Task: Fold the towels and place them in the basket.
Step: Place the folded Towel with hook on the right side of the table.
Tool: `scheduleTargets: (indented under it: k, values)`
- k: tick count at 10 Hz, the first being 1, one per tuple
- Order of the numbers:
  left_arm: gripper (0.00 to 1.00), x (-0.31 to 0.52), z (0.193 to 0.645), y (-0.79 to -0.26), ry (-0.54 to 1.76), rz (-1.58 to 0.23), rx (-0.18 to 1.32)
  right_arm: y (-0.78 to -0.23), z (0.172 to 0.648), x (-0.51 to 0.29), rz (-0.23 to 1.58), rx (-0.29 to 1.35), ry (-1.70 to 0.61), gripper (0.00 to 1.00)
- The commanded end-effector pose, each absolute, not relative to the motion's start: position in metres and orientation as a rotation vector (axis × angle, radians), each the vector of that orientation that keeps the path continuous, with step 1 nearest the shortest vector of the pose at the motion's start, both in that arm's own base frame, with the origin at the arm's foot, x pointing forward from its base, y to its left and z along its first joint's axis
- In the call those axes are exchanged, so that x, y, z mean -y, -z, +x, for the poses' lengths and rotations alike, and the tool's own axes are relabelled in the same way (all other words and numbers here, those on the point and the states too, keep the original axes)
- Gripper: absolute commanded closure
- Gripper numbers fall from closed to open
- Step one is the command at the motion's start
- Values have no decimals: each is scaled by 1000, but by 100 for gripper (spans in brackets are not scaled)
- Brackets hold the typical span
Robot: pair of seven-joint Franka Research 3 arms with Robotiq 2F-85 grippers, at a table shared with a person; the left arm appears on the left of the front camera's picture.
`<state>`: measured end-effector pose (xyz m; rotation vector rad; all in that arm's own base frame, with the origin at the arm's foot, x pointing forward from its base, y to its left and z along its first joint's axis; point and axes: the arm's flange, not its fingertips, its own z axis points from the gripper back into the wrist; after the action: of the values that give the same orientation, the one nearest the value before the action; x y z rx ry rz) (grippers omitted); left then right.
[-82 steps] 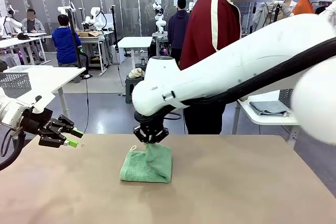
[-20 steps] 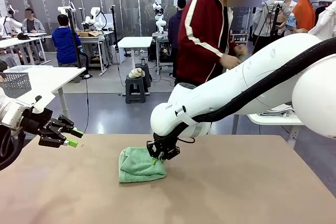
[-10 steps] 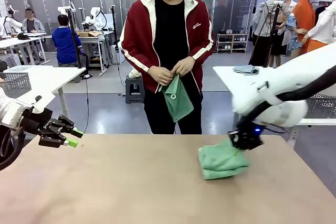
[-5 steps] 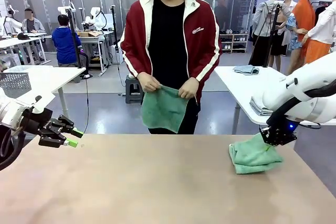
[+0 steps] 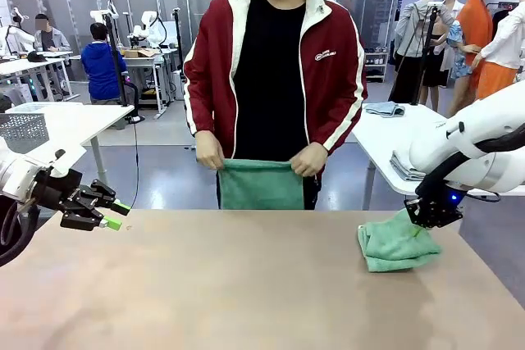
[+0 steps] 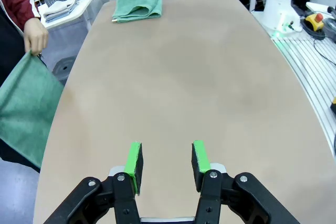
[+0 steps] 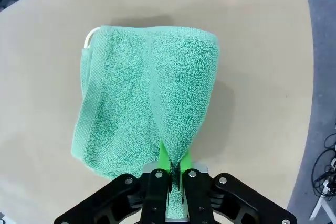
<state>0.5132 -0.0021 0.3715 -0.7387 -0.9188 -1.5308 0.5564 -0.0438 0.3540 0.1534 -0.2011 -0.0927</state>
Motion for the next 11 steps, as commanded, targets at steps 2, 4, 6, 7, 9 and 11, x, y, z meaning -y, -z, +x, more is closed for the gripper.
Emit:
scheduleTargets:
  k: [2,4,6,7,9,11]
  values:
    - [50,2,512,-375,1522,-740,916,-343,564,47,160,204,90,93]
    - [50,2,512,-375,1522,-740,916,-325,576,57,167,220,117,93]
    - [50,2,512,-375,1522,-740,916,-313,588,67,137,243,85,93]
    - [50,2,512,-375,1522,-740,916,-312,591,72,121,245,92,93]
    - [50,2,512,-375,1522,-740,916,-316,588,81,125,241,146,93]
    - [50,2,512,-375,1522,-740,916,-321,590,96,90,254,136,93]
